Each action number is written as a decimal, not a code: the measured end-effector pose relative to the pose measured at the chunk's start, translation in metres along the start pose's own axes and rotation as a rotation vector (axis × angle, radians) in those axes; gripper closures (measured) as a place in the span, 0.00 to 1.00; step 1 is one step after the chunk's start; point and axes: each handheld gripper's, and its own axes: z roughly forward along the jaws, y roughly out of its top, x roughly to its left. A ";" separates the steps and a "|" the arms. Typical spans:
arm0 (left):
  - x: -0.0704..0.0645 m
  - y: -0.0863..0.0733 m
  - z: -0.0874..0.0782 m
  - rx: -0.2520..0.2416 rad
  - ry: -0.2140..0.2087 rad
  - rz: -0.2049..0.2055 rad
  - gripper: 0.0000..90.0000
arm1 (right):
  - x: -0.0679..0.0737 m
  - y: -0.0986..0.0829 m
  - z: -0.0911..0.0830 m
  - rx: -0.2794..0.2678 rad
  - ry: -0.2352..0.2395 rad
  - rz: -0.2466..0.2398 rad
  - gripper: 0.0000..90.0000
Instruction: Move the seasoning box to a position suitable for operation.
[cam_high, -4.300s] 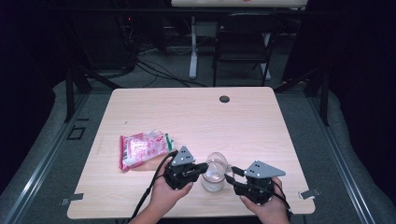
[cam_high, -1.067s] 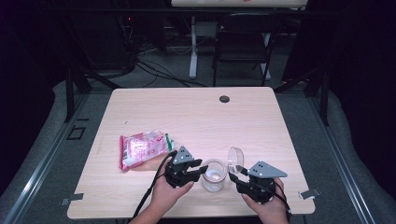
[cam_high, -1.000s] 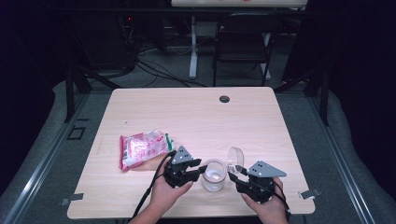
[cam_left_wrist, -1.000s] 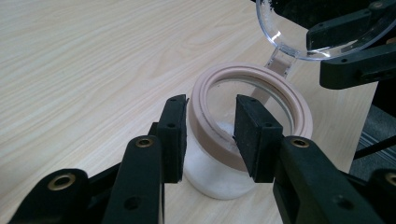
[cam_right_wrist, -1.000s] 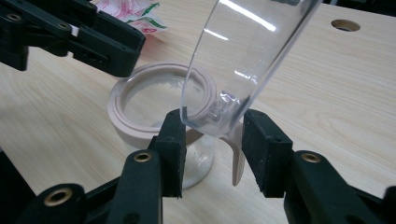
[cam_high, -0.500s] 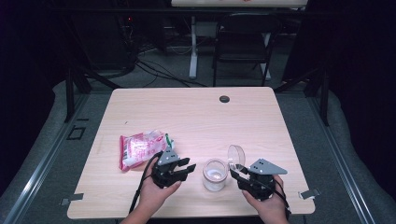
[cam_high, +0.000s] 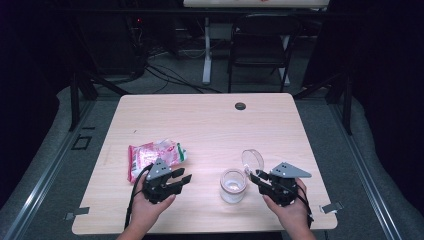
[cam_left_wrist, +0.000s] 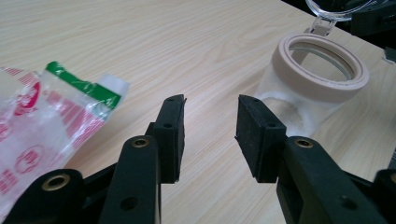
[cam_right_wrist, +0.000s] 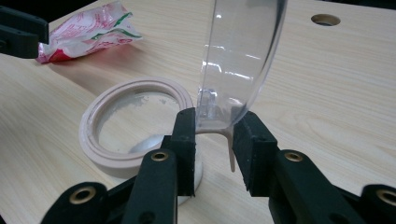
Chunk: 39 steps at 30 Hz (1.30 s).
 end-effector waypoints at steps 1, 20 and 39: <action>0.002 -0.001 -0.001 0.000 0.003 0.002 0.69 | -0.001 0.001 0.001 -0.003 0.005 0.009 0.79; 0.019 -0.015 -0.005 -0.023 0.072 -0.029 0.64 | -0.020 0.010 0.016 -0.023 0.032 0.060 0.79; 0.034 -0.019 -0.009 -0.012 0.145 -0.032 0.55 | -0.023 -0.004 0.001 -0.046 0.036 0.079 0.72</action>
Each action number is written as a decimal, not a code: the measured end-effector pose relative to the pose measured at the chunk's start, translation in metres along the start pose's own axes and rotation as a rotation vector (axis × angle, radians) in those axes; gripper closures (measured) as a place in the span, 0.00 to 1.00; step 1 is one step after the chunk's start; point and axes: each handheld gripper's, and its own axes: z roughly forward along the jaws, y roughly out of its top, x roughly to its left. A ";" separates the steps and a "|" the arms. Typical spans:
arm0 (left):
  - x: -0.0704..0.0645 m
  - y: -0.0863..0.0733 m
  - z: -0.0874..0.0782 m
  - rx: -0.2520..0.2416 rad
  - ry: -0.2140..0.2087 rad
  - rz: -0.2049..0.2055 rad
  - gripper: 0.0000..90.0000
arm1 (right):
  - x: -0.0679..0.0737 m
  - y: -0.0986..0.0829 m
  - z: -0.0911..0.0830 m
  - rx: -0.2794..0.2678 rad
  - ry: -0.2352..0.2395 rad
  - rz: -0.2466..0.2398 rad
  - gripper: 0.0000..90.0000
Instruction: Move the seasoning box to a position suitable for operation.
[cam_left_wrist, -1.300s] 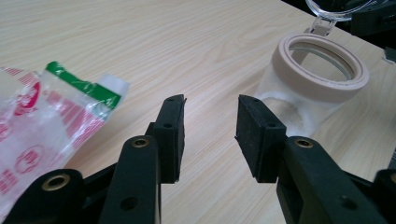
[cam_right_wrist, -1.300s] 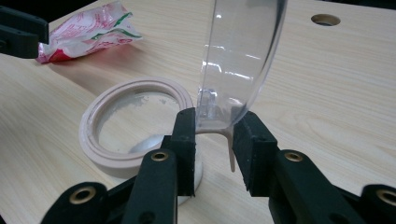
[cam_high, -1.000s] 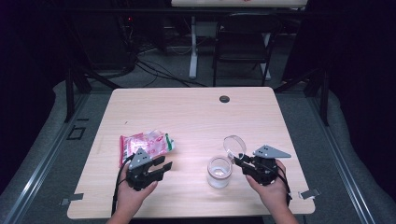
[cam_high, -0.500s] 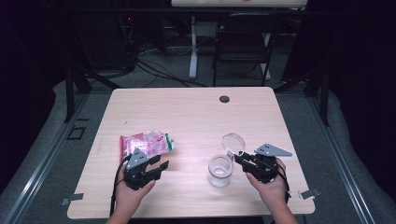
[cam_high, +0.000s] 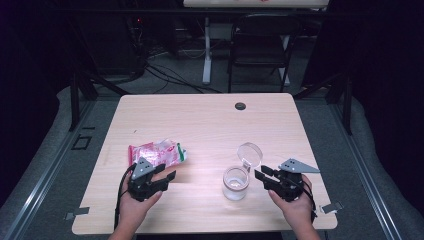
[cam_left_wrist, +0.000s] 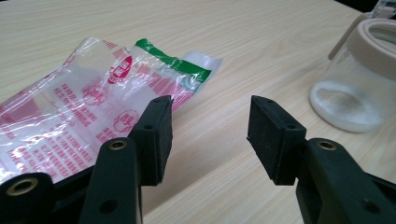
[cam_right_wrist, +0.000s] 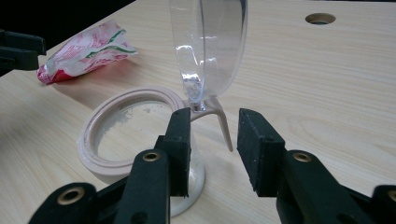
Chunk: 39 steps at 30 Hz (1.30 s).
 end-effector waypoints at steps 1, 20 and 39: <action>0.001 0.000 0.001 0.007 0.006 0.002 0.53 | -0.001 0.000 0.000 0.002 -0.004 -0.001 0.71; 0.008 -0.006 0.011 0.071 0.143 0.114 0.46 | 0.001 -0.004 0.001 0.010 -0.004 -0.016 0.69; 0.000 -0.006 0.045 0.142 0.224 0.263 0.46 | 0.002 -0.003 0.004 0.007 -0.004 -0.015 0.69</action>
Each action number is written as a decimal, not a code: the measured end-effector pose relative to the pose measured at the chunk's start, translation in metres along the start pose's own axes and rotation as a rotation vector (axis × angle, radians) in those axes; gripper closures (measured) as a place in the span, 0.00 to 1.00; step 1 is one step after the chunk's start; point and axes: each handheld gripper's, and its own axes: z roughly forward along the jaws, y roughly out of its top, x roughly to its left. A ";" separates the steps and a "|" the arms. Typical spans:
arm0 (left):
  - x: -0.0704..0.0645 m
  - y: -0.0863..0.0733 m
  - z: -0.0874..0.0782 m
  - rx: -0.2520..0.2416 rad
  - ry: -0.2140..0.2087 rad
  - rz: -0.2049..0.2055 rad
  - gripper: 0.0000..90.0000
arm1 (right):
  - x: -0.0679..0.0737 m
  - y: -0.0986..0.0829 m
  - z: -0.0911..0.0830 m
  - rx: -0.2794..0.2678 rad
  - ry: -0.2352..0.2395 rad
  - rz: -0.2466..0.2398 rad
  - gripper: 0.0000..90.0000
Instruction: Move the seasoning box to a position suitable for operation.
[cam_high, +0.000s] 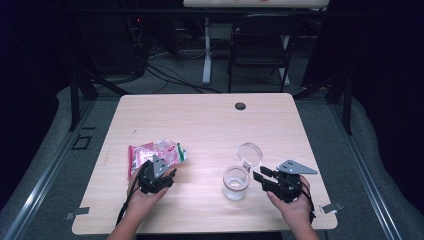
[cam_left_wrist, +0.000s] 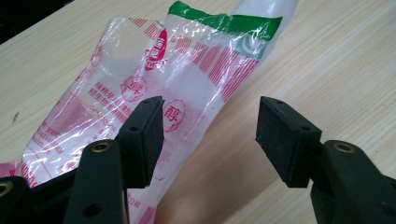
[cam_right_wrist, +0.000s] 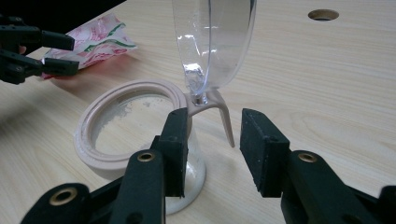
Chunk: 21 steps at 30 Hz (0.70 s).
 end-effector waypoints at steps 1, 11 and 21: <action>-0.001 0.000 0.002 -0.002 0.005 0.008 0.47 | 0.000 0.000 0.001 -0.009 -0.007 0.003 0.68; -0.006 0.007 0.016 0.007 0.076 0.056 0.49 | 0.004 0.007 0.007 -0.026 -0.036 -0.018 0.71; -0.001 0.007 0.027 0.053 0.150 0.055 0.54 | 0.001 0.004 0.004 -0.021 -0.028 -0.009 0.71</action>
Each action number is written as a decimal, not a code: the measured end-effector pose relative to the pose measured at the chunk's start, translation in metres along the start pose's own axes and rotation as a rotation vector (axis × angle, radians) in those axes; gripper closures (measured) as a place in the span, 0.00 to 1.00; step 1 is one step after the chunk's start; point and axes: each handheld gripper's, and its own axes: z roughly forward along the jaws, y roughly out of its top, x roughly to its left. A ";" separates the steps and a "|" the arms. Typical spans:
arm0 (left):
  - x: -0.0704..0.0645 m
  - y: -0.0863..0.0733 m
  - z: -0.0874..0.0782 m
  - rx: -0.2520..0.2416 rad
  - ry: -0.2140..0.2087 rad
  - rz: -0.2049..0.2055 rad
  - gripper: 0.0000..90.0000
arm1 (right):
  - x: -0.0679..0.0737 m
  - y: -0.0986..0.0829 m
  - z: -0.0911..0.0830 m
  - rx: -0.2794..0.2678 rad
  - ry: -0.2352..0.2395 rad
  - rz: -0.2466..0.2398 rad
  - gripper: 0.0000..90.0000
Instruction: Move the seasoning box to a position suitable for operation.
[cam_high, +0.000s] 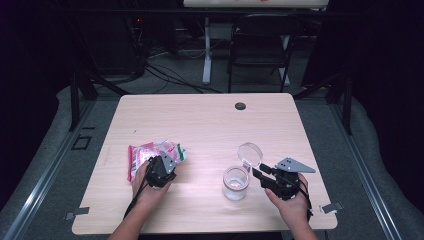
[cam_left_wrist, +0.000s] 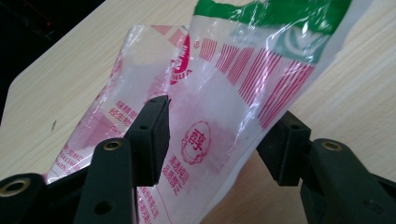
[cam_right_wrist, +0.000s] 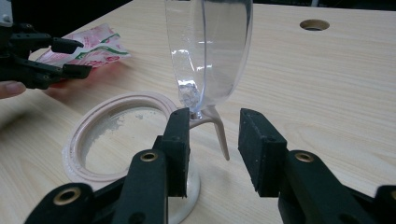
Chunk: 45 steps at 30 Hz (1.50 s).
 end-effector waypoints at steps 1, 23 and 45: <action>0.001 -0.001 0.001 0.001 -0.002 -0.008 0.55 | 0.000 0.000 0.000 -0.003 0.003 0.001 0.71; 0.029 -0.010 -0.002 0.014 -0.072 -0.160 0.84 | -0.001 -0.006 -0.004 -0.008 0.025 0.001 0.69; 0.055 -0.015 -0.016 -0.026 -0.128 -0.295 0.99 | -0.002 -0.007 -0.006 0.001 0.023 -0.004 0.69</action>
